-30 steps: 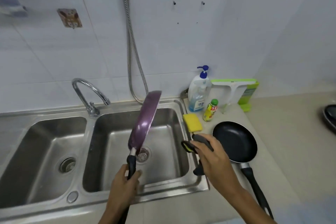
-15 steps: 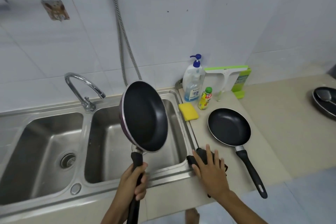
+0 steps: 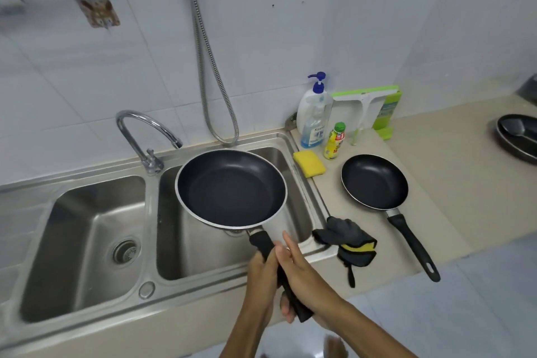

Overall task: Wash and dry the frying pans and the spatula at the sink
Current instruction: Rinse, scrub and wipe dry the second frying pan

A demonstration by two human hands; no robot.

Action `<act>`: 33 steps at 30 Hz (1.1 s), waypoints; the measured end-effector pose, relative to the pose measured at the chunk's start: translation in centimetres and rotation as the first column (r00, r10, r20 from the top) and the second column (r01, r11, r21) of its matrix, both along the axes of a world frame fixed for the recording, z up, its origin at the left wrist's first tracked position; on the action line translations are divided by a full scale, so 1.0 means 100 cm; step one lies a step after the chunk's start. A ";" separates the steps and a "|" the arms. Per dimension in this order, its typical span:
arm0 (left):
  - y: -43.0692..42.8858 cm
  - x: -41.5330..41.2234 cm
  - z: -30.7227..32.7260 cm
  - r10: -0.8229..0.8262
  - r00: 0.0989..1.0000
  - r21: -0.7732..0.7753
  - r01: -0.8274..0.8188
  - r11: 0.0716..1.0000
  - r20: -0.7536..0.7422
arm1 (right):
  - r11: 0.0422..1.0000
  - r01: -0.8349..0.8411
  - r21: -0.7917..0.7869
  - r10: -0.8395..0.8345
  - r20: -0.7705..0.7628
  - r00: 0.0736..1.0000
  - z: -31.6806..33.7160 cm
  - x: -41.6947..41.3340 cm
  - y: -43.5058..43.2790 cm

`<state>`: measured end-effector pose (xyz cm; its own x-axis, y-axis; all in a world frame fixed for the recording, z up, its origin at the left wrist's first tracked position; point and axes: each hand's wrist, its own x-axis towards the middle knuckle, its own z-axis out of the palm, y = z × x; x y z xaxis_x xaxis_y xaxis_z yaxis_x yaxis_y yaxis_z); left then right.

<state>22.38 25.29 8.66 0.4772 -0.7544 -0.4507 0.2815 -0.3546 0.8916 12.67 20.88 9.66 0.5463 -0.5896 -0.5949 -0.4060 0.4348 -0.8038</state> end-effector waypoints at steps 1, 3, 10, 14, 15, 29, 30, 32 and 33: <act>0.001 -0.002 0.000 0.005 1.000 0.005 -0.006 1.000 0.008 | 0.999 -0.032 -0.021 0.032 0.004 0.999 0.000 -0.001 0.001; 0.002 -0.010 -0.001 0.007 1.000 0.011 -0.007 1.000 0.001 | 0.989 -0.068 -0.131 0.064 -0.031 0.997 0.003 -0.006 0.002; -0.018 -0.057 -0.014 -0.133 0.986 0.004 0.133 0.991 0.098 | 0.947 -0.102 -0.305 0.088 -0.059 0.994 0.021 -0.062 -0.016; -0.047 -0.124 0.006 -0.152 0.981 -0.050 0.159 0.986 0.123 | 0.903 -0.072 -0.423 0.055 -0.052 0.997 0.029 -0.131 -0.041; -0.055 -0.146 0.015 -0.150 0.982 -0.079 0.160 0.984 0.116 | 0.894 -0.058 -0.445 0.036 -0.056 0.998 0.030 -0.153 -0.049; -0.193 -0.422 0.023 -0.537 0.843 -0.139 0.534 0.834 0.023 | 0.790 0.202 -0.578 -0.319 -0.106 0.942 0.025 -0.446 -0.147; -0.204 -0.435 0.017 -0.540 0.841 -0.128 0.534 0.836 -0.020 | 0.784 0.205 -0.586 -0.336 -0.124 0.934 0.019 -0.460 -0.154; -0.227 -0.456 0.005 -0.541 0.834 -0.117 0.529 0.840 -0.110 | 0.781 0.220 -0.584 -0.368 -0.147 0.918 0.007 -0.481 -0.170; -0.239 -0.465 -0.002 -0.538 0.829 -0.111 0.527 0.843 -0.151 | 0.784 0.233 -0.575 -0.383 -0.153 0.911 0.001 -0.491 -0.180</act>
